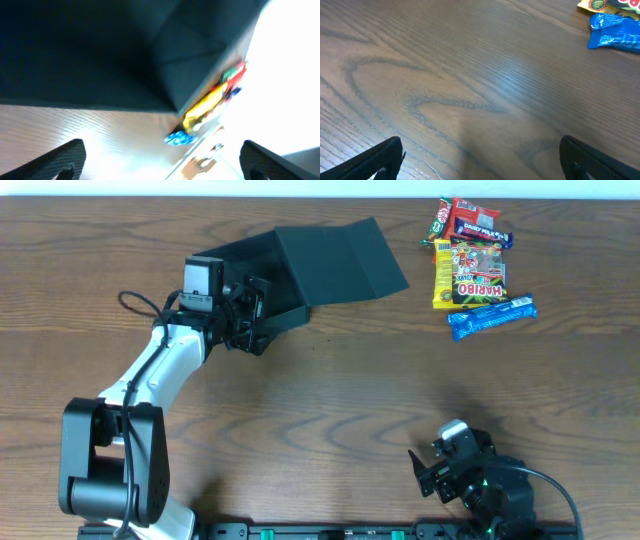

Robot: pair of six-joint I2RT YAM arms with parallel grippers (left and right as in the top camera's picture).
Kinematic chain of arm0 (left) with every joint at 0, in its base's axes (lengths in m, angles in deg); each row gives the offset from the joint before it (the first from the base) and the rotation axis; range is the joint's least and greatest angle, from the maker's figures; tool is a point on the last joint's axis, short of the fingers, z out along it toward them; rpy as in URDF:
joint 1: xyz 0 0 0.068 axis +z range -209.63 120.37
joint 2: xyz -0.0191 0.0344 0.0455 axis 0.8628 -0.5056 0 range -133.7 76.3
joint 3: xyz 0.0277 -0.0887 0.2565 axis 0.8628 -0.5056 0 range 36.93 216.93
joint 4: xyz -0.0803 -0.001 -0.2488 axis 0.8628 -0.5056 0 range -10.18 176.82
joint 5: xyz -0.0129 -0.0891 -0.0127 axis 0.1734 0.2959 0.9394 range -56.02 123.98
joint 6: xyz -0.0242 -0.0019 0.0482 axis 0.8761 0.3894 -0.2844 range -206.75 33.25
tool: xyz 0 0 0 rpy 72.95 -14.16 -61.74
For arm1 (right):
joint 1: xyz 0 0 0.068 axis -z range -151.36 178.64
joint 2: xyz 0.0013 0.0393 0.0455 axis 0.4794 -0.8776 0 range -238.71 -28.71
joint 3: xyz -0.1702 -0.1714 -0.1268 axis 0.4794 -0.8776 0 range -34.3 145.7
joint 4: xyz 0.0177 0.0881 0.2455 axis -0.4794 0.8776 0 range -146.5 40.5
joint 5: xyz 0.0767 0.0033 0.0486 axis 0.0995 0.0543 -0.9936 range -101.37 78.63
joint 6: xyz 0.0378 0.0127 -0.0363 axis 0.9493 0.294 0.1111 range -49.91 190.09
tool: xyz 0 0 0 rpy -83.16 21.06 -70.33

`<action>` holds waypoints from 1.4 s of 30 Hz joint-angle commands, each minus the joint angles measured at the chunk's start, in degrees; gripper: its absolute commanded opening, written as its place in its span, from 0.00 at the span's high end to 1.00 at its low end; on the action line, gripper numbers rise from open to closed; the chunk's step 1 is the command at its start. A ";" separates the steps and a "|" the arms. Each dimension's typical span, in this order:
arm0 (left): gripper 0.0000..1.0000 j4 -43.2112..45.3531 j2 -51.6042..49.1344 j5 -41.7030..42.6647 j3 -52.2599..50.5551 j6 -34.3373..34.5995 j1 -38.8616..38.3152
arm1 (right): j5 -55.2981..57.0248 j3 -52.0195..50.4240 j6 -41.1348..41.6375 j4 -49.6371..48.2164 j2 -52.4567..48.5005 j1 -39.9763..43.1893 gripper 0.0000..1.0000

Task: Pack container
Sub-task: 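Rotate the held box with the left gripper to face the robot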

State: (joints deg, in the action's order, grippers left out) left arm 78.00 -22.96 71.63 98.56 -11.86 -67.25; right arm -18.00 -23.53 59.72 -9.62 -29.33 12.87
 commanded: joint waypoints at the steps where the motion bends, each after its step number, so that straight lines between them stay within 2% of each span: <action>1: 0.07 0.02 4.37 2.23 1.11 -17.94 0.20 | -0.24 -0.26 0.66 0.13 0.31 0.48 0.01; 4: 0.06 -0.33 8.15 -0.44 1.73 -26.53 0.20 | -0.24 -0.26 0.66 0.13 0.31 0.48 0.01; 8: 0.05 -0.63 13.86 -6.36 2.36 -41.94 0.20 | -0.24 -0.26 0.66 0.11 0.31 0.46 0.01; 11: 0.06 -4.26 17.75 -16.39 2.49 -52.04 0.20 | -0.24 -0.26 0.66 0.11 0.31 0.48 0.01; 15: 0.06 -10.78 18.93 -29.99 3.19 -57.99 0.17 | -0.24 -0.26 0.66 0.13 0.31 0.48 0.01; 18: 0.06 -13.75 18.01 -40.17 3.19 -59.34 0.20 | -0.24 -0.26 0.66 0.13 0.31 0.48 0.01; 22: 0.06 -12.92 15.08 -48.09 3.19 -60.65 0.22 | -0.24 -0.26 0.66 0.13 0.31 0.46 0.01; 28: 0.07 -12.02 7.45 -48.11 3.19 -60.54 0.35 | -0.24 -0.26 0.66 0.13 0.31 0.48 0.01; 36: 0.28 -11.72 1.40 -47.43 3.21 -56.63 0.46 | -0.24 -0.26 0.66 0.13 0.31 0.48 0.01; 42: 0.31 -11.72 -1.55 -43.82 3.21 -56.41 0.46 | -0.24 -0.26 0.66 0.13 0.31 0.48 0.01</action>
State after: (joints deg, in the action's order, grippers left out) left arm 66.27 -22.79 25.91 100.68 -68.93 -67.14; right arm -18.00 -23.53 59.72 -9.62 -29.33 12.87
